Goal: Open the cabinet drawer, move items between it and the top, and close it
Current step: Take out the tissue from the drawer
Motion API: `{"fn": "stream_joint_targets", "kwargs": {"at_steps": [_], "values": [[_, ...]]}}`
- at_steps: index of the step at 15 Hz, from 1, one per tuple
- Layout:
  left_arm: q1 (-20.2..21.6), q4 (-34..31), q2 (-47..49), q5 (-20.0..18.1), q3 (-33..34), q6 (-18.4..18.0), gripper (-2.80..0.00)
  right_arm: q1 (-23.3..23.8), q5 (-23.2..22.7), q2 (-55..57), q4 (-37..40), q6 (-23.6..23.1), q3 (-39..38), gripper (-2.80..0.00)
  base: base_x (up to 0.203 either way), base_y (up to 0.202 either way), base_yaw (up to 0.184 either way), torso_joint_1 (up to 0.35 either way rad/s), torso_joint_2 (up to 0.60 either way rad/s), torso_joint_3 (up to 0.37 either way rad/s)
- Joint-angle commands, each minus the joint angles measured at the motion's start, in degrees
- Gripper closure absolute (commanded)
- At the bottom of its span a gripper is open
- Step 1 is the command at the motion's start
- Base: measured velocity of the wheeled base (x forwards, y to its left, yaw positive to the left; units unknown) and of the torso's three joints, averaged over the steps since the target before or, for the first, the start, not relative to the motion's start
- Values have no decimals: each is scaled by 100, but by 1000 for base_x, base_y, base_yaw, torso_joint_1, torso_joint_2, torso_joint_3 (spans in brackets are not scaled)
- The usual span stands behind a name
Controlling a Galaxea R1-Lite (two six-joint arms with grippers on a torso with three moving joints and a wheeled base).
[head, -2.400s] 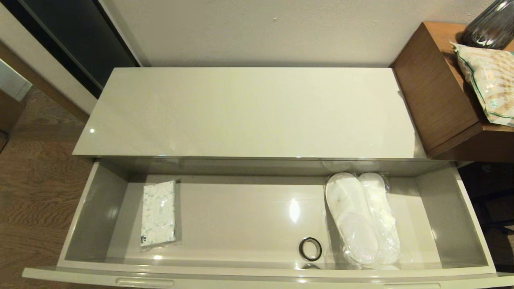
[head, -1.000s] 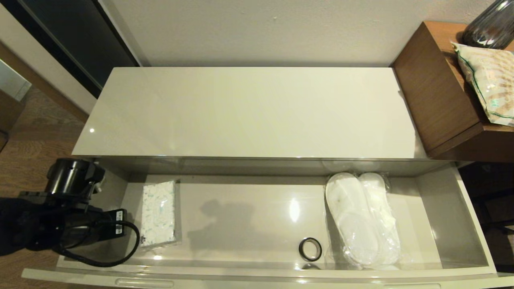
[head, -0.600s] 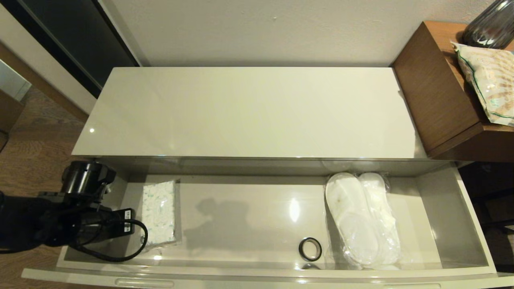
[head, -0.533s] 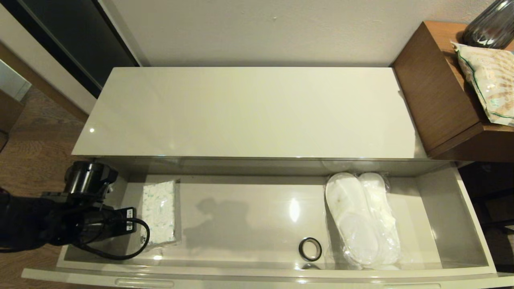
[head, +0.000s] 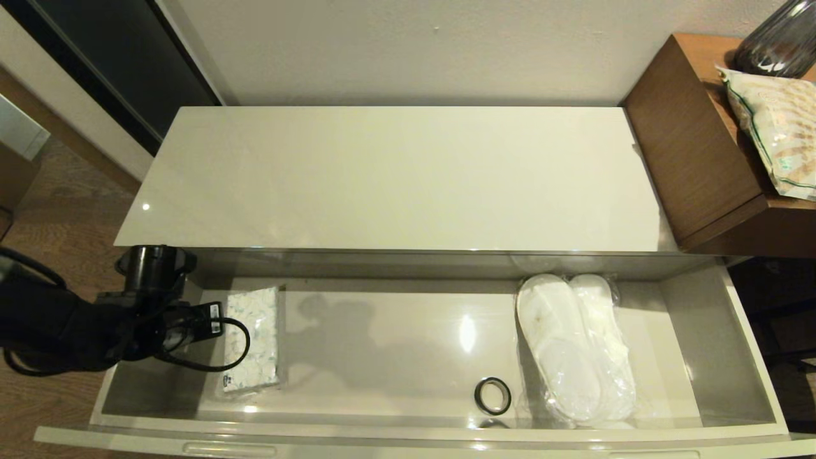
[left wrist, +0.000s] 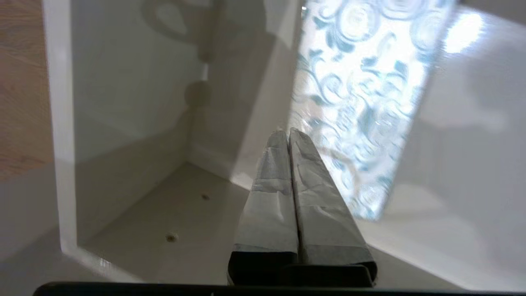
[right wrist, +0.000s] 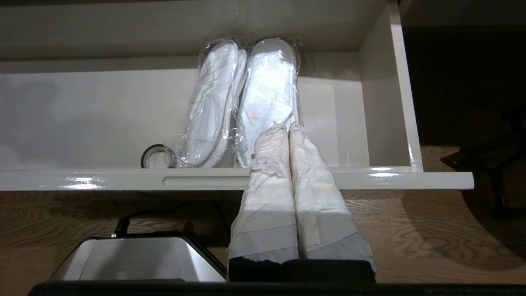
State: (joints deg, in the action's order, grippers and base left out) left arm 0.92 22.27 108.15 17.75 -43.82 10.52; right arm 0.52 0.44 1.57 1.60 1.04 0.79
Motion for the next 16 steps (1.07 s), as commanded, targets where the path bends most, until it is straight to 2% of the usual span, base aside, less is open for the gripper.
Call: {"fn": "stream_joint_targets", "kwargs": {"at_steps": [1,3,11,16], "values": [[110,35,418,19,-128,31,-280,0,0,10,3,2,0,0,0,0,0,0,0,0],[232,74,589,-1,-196,63,-280,0,0,-4,2,2,0,0,0,0,0,0,0,0],[242,452,1267,-39,-577,24,-280,0,0,-34,-72,11,-18,0,0,0,0,0,0,0],[242,589,1583,-209,-673,46,-280,0,0,-34,-72,11,-18,0,0,0,0,0,0,0]]}}
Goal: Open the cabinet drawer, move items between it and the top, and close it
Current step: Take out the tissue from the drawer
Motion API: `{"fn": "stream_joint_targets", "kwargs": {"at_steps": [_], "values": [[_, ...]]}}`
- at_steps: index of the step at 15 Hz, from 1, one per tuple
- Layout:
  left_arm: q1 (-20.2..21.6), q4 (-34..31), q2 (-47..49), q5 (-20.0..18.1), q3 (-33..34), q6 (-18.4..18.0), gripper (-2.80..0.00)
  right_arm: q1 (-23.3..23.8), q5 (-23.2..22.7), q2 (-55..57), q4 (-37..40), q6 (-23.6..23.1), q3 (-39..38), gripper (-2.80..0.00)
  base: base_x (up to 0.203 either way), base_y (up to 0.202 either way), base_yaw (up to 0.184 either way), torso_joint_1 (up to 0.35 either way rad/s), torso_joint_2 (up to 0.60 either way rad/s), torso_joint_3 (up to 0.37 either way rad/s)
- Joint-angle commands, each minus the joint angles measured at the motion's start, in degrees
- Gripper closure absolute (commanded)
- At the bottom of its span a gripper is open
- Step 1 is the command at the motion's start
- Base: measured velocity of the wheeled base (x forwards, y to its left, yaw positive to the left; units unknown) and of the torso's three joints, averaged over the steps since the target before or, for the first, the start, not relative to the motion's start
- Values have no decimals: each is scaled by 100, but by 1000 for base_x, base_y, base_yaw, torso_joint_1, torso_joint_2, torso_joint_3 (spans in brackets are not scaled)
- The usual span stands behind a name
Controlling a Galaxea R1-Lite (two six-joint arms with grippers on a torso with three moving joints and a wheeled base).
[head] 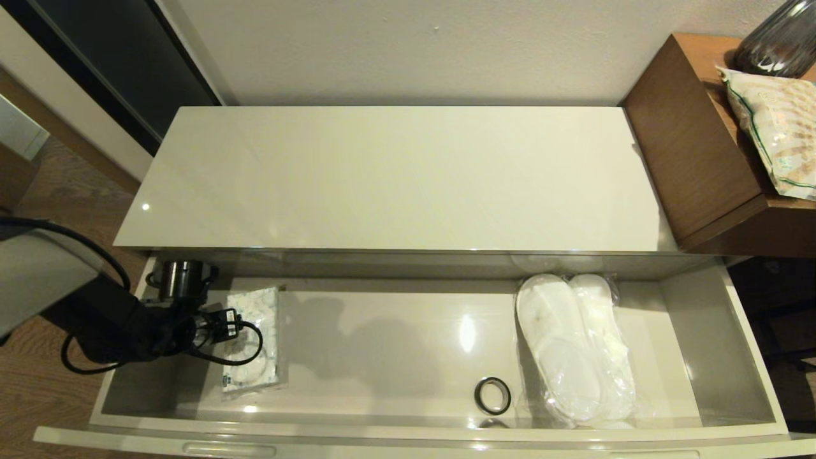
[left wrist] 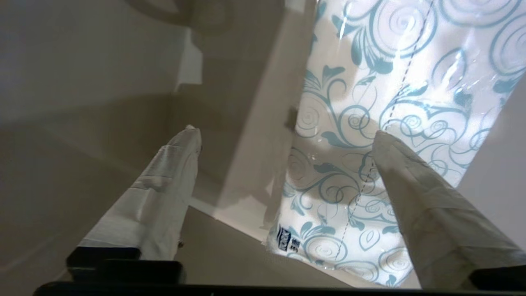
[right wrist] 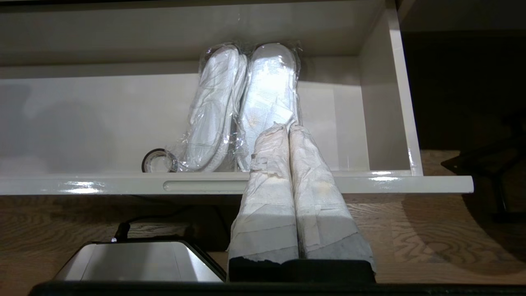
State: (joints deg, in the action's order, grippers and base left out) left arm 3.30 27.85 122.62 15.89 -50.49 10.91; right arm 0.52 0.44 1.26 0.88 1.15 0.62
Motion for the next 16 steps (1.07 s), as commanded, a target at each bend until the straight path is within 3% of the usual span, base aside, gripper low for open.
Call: {"fn": "stream_joint_targets", "kwargs": {"at_steps": [1,7,11,16], "values": [[4,54,148,-68,-4,8,-280,0,0,-3,0,0,7,0,0,0,0,0,0,0],[28,45,254,-125,30,8,-280,0,0,-3,0,-9,-1,0,0,0,0,0,0,0],[-407,88,215,-245,362,28,-280,0,0,-3,0,0,-1,0,0,0,0,0,0,0],[-827,613,166,-227,883,42,-280,0,0,-3,0,0,-1,0,0,0,0,0,0,0]]}}
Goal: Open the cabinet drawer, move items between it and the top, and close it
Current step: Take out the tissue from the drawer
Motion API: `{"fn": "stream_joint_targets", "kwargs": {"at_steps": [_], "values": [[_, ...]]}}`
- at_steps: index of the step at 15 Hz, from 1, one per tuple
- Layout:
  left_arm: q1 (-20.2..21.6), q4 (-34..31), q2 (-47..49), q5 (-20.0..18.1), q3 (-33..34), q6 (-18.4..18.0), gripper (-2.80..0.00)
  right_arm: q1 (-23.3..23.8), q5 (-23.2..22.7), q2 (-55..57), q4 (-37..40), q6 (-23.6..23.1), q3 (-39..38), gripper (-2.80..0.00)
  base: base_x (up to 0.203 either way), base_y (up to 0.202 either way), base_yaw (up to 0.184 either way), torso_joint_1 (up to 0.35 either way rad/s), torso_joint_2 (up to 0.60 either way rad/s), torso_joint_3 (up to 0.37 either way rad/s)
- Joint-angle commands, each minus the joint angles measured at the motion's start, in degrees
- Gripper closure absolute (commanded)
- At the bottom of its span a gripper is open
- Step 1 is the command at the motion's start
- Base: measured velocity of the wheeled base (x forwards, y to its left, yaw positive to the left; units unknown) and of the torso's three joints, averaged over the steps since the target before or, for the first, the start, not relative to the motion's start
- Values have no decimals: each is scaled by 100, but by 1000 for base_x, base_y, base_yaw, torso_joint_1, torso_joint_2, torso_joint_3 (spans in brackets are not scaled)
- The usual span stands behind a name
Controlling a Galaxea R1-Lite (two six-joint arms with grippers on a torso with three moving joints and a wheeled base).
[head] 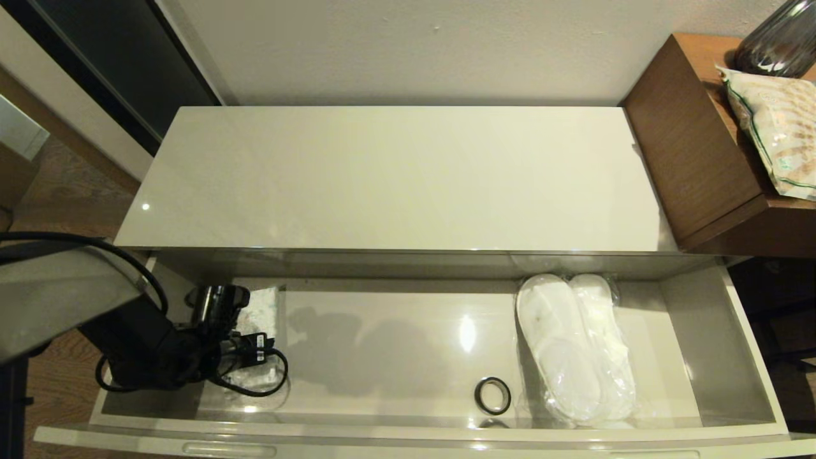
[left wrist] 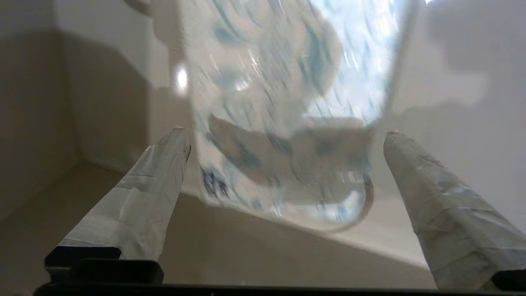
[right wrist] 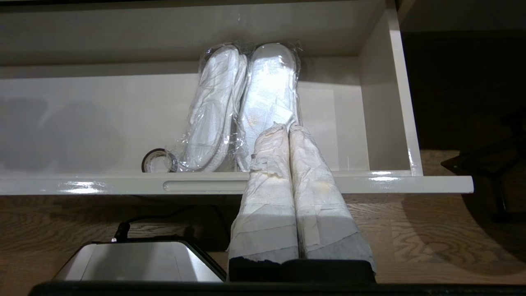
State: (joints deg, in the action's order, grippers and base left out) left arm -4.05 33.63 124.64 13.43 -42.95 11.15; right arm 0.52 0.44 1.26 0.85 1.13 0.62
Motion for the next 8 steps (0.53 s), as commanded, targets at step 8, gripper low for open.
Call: {"fn": "stream_joint_targets", "kwargs": {"at_steps": [8], "values": [[-377,126,-273,37,322,18,-280,0,0,-3,3,2,-1,0,0,0,0,0,0,0]]}}
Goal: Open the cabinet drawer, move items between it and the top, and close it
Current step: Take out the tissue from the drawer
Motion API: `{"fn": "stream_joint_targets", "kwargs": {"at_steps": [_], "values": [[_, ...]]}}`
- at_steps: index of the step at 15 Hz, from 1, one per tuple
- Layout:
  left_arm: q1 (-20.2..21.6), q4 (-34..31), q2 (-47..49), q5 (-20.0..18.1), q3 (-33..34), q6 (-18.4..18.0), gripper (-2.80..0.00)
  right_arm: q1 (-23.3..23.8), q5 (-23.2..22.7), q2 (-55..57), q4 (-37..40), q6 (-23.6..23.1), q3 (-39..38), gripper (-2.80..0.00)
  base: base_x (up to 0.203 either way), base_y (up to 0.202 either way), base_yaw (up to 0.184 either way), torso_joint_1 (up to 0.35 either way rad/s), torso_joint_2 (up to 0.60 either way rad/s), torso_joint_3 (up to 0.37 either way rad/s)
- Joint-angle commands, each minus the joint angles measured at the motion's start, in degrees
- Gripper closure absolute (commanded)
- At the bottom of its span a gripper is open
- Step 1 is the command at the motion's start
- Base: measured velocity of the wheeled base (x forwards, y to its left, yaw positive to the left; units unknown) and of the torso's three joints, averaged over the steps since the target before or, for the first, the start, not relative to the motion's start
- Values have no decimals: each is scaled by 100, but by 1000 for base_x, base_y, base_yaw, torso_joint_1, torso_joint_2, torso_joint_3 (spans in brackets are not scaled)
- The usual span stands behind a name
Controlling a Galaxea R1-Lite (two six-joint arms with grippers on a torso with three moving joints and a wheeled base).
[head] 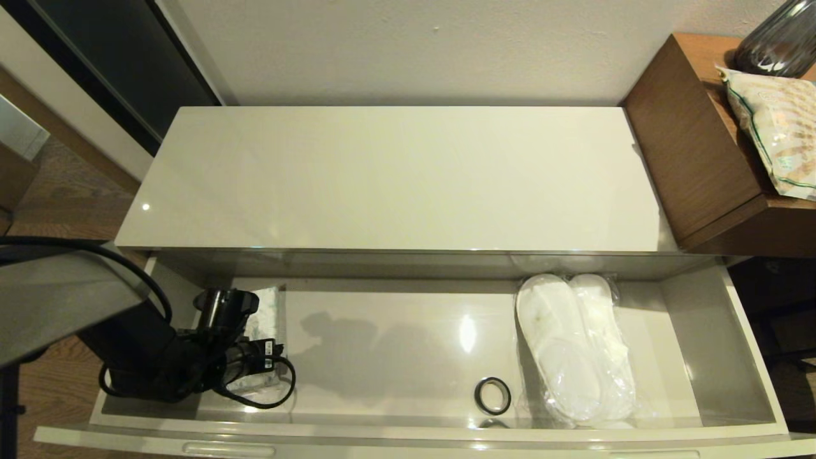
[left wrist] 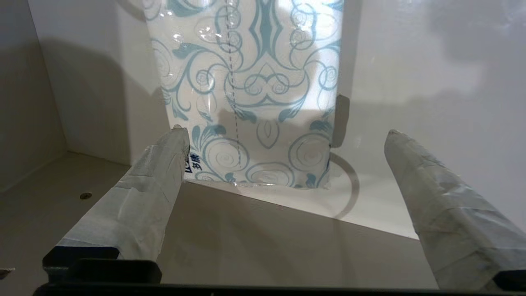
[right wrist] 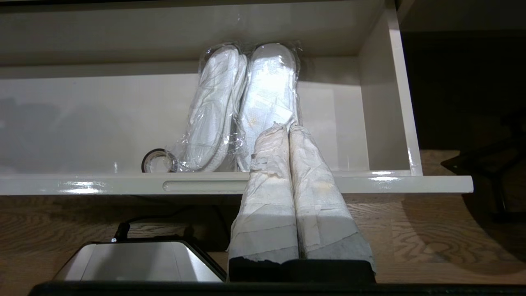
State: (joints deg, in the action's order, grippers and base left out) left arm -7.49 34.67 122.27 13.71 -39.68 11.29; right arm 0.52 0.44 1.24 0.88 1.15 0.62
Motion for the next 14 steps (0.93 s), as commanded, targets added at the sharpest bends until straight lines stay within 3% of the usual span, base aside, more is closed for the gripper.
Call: {"fn": "stream_joint_targets", "kwargs": {"at_steps": [1,14], "values": [[-33,22,-12,9,-55,4,-280,0,0,-1,0,0,-1,0,0,0,0,0,0,0],[340,-85,544,-4,-1171,-13,-280,0,0,-1,0,0,-1,0,0,0,0,0,0,0]]}}
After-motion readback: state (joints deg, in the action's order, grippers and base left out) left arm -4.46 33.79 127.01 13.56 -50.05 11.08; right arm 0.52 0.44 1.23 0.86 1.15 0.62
